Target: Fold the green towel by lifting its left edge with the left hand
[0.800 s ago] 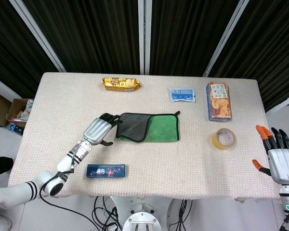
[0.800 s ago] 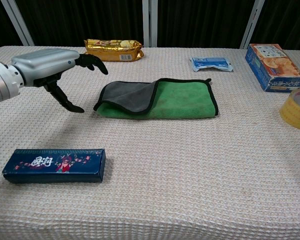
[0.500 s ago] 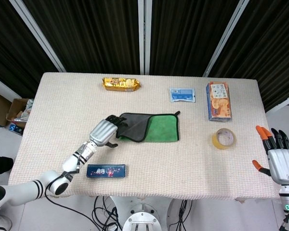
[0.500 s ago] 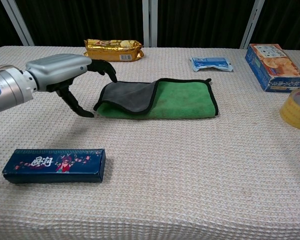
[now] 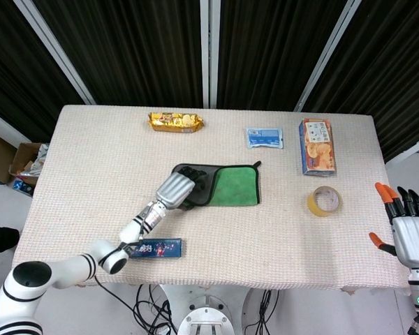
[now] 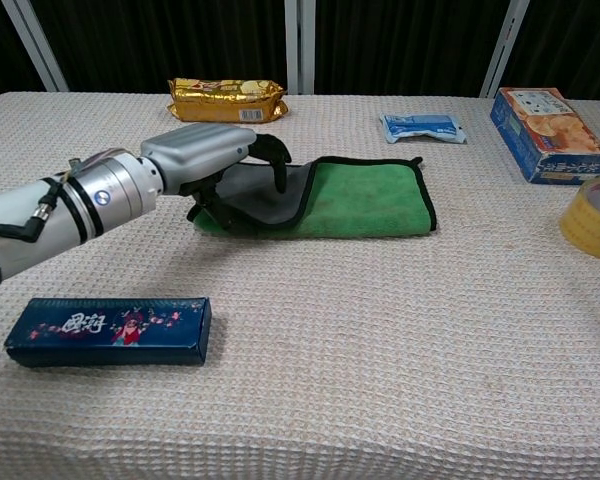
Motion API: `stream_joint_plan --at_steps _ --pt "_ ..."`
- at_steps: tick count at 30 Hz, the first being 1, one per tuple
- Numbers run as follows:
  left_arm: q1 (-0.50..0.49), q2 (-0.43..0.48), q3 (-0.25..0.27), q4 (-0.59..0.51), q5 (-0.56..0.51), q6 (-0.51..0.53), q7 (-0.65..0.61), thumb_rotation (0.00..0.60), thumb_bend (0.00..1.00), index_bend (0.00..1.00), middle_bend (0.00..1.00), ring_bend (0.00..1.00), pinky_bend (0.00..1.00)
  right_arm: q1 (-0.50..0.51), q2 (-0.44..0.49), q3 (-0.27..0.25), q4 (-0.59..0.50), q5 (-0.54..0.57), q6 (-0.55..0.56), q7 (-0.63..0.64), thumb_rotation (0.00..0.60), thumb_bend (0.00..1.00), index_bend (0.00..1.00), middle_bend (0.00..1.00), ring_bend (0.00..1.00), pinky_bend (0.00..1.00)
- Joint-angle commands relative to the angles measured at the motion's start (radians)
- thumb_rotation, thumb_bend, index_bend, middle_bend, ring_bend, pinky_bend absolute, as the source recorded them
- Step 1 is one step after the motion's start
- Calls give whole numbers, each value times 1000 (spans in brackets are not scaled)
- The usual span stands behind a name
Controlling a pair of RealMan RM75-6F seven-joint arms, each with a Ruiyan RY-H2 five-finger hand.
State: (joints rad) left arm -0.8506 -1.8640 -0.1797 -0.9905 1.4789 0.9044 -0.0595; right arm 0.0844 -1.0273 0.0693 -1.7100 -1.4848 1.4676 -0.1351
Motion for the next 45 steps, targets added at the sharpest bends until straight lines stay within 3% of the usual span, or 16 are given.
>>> stream_joint_plan --at_steps 1,13,21,24,28,32,38,41,45 --pt "-8 -21 -5 21 -12 5 -23 600 222 461 167 188 166 -2 0 0 3 2 2 4 600 79 0 103 0 0" --pt "-2 -15 -28 13 -52 41 -69 600 369 548 198 212 167 -2 0 -1 3 1 2 7 600 80 0 103 0 0" --pt "-27 10 -81 66 -154 -54 -80 600 373 549 205 221 168 -6 6 -1 -8 1 7 -2 600 80 0 103 0 0" --pt "-38 24 -87 93 -190 -106 -57 600 374 484 197 220 167 -7 7 -1 -11 4 6 -4 600 79 0 103 0 0" --pt "-50 46 -97 111 -262 -185 13 600 333 260 137 213 168 -3 5 -3 -15 1 0 -7 600 80 0 103 0 0" --pt "-26 112 -104 31 -293 -153 73 600 285 174 104 200 168 -2 7 -2 -19 -2 1 -9 600 79 0 103 0 0" --pt "38 240 -25 -87 -191 -41 129 600 284 194 105 200 167 0 10 -2 -25 -12 4 -10 600 80 0 103 0 0" --pt "47 251 31 -37 -108 -14 100 600 280 237 108 200 166 -1 9 -5 -30 -17 5 -14 600 80 0 103 0 0" --pt "40 201 82 97 -29 1 -18 600 233 269 109 200 166 -5 8 -7 -41 -20 12 -25 600 79 0 102 0 0"
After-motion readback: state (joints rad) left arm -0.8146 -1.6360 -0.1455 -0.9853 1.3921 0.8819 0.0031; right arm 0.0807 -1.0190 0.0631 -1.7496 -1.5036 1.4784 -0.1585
